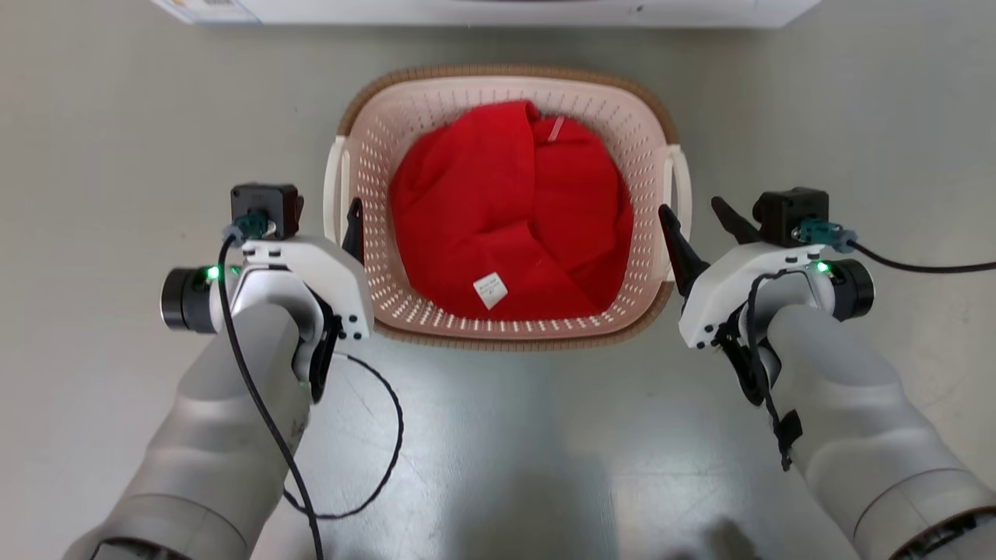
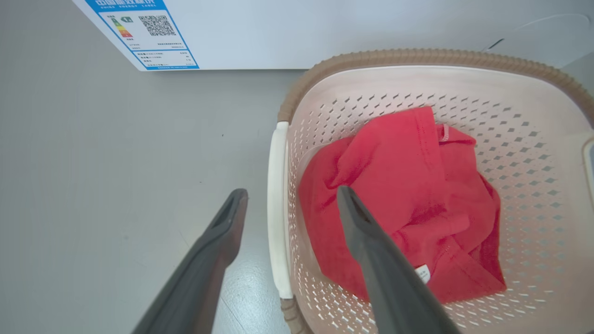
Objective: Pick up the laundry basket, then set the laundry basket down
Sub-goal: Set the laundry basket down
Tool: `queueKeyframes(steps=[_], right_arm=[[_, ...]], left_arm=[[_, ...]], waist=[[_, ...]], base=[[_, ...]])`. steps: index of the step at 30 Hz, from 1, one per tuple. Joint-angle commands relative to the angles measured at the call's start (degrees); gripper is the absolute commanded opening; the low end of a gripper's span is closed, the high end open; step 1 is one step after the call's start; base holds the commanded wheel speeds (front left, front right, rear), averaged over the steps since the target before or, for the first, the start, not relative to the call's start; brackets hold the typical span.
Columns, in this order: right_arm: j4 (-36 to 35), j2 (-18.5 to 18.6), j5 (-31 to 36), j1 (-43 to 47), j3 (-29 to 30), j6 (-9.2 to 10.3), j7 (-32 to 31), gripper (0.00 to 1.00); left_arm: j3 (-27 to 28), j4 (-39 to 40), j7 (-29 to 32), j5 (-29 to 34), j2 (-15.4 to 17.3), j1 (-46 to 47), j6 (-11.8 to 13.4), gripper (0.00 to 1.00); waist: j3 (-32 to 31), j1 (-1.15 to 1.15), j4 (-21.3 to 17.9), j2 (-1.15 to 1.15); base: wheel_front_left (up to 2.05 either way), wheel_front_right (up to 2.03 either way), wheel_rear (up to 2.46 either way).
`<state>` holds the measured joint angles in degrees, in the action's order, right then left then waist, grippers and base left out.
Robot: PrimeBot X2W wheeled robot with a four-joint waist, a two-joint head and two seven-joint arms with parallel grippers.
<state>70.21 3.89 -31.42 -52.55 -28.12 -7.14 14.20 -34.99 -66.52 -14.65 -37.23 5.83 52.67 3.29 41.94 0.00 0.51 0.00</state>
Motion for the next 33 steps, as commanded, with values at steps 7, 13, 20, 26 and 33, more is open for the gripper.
queueKeyframes(steps=[7,13,20,26,33], right_arm=[[-1.4,-1.0,4.0,4.9,1.9,-0.35,0.8,1.00],[-2.9,-1.0,7.8,6.4,5.0,-0.35,0.8,1.00],[-7.8,-1.0,16.9,12.0,13.4,-0.35,0.8,1.00],[-13.2,-1.0,24.4,18.8,21.2,-0.35,0.8,1.00],[-20.8,-1.0,28.4,25.5,25.2,-0.35,0.8,1.00]], left_arm=[[4.2,2.3,-0.3,1.1,1.6,-5.5,0.1,1.00],[6.4,5.3,-0.3,2.2,1.4,-8.1,0.1,1.00],[10.3,9.9,-0.3,4.1,0.2,-13.0,-0.2,1.00],[13.7,14.0,-0.3,7.3,0.1,-18.3,-0.3,1.00],[18.6,19.7,-0.3,10.9,0.6,-25.8,-0.5,1.00]], waist=[[-8.1,0.00,-0.8,0.00],[-12.8,0.00,-0.9,0.00],[-20.0,0.00,0.8,0.00],[-25.8,0.00,2.2,0.00],[-31.6,0.00,2.5,0.00]], base=[[0.00,0.00,0.00],[0.00,0.00,0.00],[0.00,0.00,0.00],[0.00,0.00,0.00],[0.00,0.00,0.00]])
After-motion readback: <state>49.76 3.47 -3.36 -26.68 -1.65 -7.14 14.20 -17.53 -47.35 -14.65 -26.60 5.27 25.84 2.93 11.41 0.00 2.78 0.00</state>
